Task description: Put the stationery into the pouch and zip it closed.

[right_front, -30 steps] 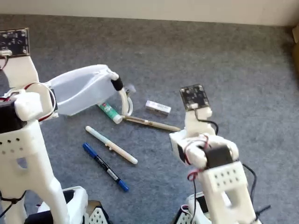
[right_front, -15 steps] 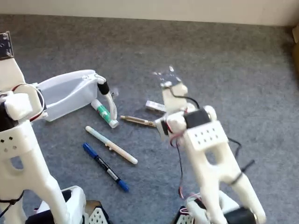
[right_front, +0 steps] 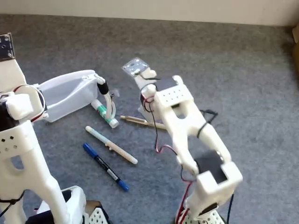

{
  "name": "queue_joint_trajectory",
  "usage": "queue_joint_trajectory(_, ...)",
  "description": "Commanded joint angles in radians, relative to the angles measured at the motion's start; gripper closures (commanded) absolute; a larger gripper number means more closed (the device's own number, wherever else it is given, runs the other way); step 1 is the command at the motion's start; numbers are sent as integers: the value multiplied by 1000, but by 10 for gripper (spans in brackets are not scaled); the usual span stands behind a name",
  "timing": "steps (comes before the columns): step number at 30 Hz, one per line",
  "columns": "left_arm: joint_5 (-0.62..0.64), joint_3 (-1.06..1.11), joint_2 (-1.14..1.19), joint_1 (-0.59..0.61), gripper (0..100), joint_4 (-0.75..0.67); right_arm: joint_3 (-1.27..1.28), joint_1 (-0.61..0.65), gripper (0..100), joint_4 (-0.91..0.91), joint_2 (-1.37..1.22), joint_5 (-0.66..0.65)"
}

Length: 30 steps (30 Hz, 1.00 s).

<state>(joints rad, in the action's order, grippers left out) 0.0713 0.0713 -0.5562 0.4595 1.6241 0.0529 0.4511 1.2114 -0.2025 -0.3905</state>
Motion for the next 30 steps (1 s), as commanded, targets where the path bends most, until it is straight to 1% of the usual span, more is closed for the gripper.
queue_joint_trajectory(1,14,-2,-31,4,993,-18,-159,12,725,-27,-64,-34)
queue_joint_trajectory(10,14,15,-31,2,993,-18,-349,2,725,-27,-295,-37)
queue_joint_trajectory(17,15,15,-31,2,993,-18,-386,-10,726,-27,-390,-37)
queue_joint_trajectory(20,15,15,-31,2,993,-17,-386,-7,782,-27,-418,-37)
queue_joint_trajectory(27,15,15,-31,2,993,-17,-387,-8,996,-24,-423,-35)
queue_joint_trajectory(30,15,15,-31,2,993,-17,-387,-10,993,-16,-414,-32)
